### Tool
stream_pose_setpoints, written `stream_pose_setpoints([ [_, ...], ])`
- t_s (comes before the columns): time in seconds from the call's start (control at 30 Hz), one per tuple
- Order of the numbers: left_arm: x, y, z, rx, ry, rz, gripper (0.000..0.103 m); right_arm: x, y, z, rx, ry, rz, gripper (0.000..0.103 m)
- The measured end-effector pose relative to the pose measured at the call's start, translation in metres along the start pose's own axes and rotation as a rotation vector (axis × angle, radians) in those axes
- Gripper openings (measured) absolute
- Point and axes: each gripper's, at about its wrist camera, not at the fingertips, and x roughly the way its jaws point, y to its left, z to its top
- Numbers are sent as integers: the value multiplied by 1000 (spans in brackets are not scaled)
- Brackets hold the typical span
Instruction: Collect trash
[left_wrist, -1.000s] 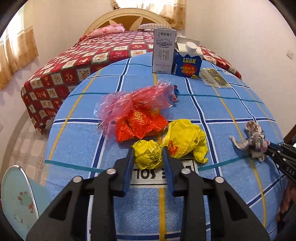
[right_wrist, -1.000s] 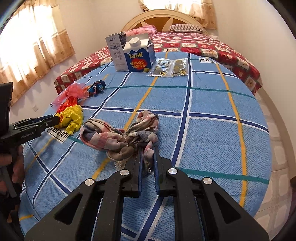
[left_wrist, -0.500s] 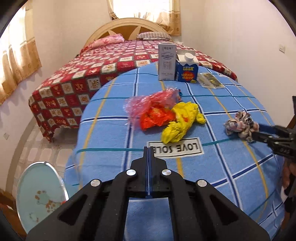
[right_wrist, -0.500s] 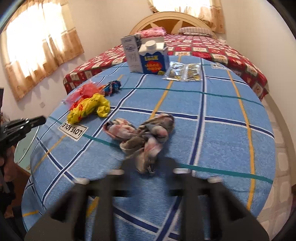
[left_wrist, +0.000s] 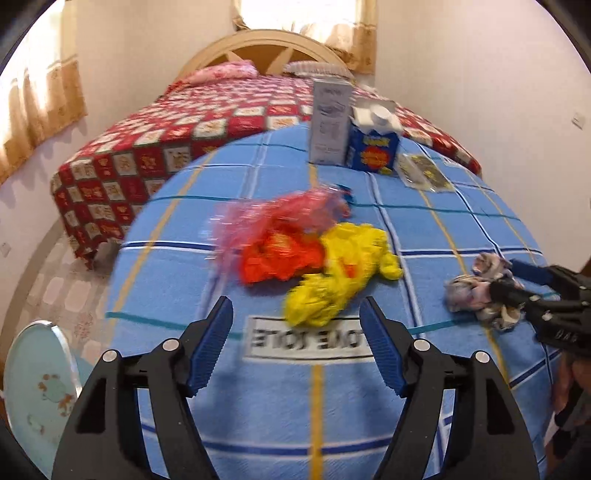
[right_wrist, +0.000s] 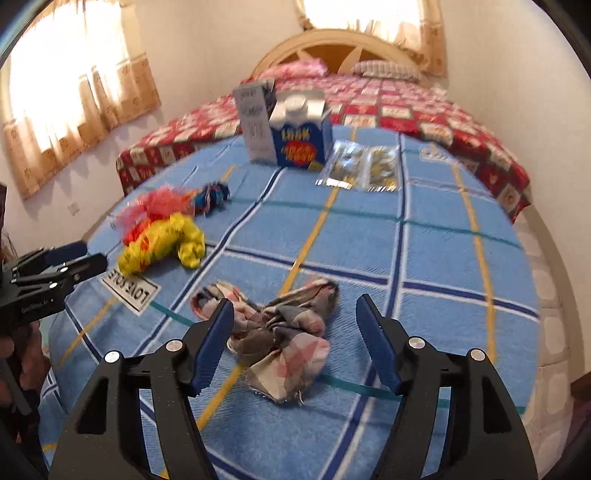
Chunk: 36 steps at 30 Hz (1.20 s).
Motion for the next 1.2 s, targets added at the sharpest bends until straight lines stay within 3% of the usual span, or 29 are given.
stream_pose_setpoints([
  [0.03,6,-4,0,8,18,-15,67,1,-2,0,10,12,34,48],
  [0.07,13,-6,0,9,37,-31,45,1,-2,-1,8,15,39,41],
  [0.1,20,-7,0,6,62,-53,29,0,-1,-2,-5,20,42,36],
  [0.13,27,-5,0,-3,89,-77,22,-2,-1,-4,-9,18,46,34],
  [0.23,23,-6,1,10,73,-73,15,-8,-3,-11,6,-4,61,26],
  [0.47,-7,1,-9,39,42,-58,15,-26,9,-24,28,-69,105,22],
  [0.7,-58,24,-30,85,-14,24,15,-34,27,-14,15,-128,142,22],
  [1.2,-119,130,-83,-6,-1,240,15,-3,140,13,-181,-116,244,22],
])
